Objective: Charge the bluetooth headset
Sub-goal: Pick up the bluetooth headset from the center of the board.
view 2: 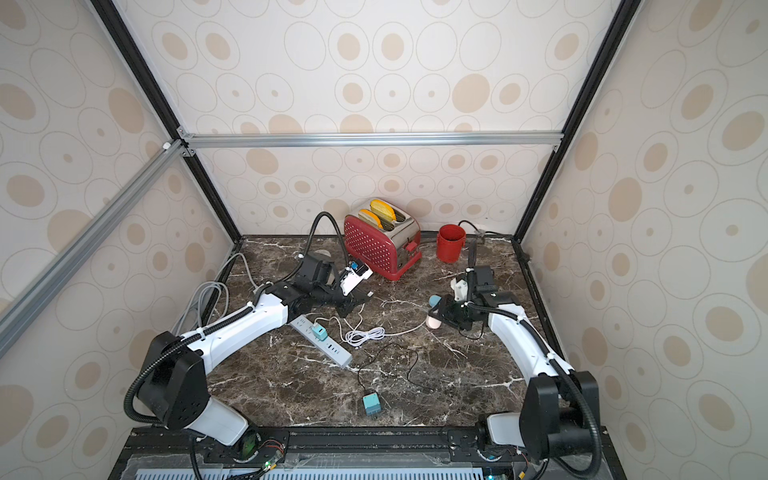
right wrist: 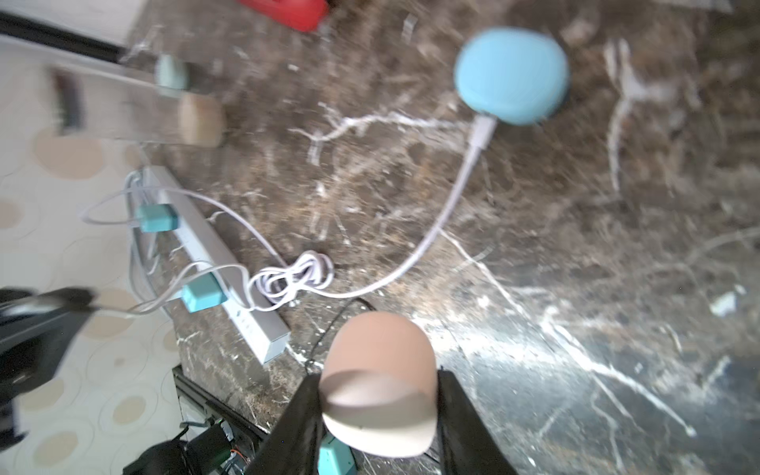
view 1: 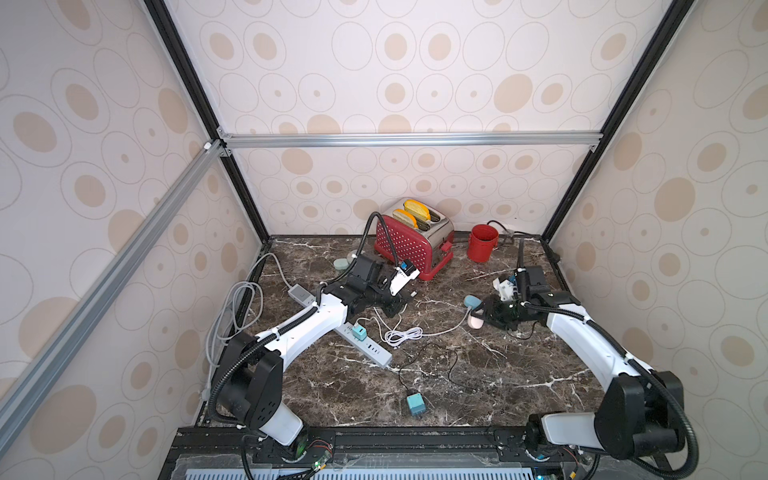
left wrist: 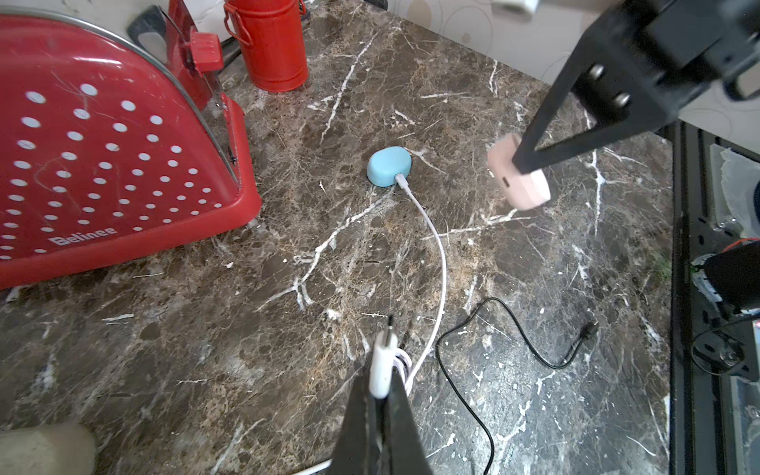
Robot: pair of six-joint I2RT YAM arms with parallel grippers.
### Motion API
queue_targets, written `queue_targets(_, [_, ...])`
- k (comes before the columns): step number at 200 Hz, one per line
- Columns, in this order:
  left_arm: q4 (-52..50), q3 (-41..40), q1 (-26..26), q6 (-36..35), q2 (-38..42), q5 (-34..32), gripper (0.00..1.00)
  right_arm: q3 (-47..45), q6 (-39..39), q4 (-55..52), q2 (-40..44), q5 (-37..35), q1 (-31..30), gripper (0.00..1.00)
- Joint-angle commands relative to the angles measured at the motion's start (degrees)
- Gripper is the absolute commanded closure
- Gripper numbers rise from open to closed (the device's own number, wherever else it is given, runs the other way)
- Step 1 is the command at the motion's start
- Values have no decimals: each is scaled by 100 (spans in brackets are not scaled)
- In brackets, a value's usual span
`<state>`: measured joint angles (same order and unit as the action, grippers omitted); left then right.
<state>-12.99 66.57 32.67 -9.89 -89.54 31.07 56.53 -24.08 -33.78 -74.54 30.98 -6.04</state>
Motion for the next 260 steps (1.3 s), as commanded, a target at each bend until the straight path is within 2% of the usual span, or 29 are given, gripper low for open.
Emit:
queue_targets(1, [73,164,66,-8,-18,359,100,145,734,518,196,629,10,71])
queue_targets(41, [197,212,68,438,138,779,100,19,1166,1653,482,871,-84,71])
queue_targets(81, [227,101,117,584,373,787,100,309,2059,1546,499,1302,-132,71])
queue_targets(105, [258,123,153,686,438,857,100,573,2399,1469,433,1477,-261,74])
queue_targets(143, [-141,542,161,1127,189,467,100,1056,3485,973,291,373,-1138,75])
queue_targets(168, [-397,815,166,1499,-33,551,100,1173,3919,1084,213,-180,-1613,77])
queue_targets(202, [-383,893,162,1913,-59,929,100,1249,4370,1217,196,-618,-1761,77])
queue_targets(260, [-887,1109,178,1945,-26,1079,100,1336,4984,1278,145,-977,-1960,79])
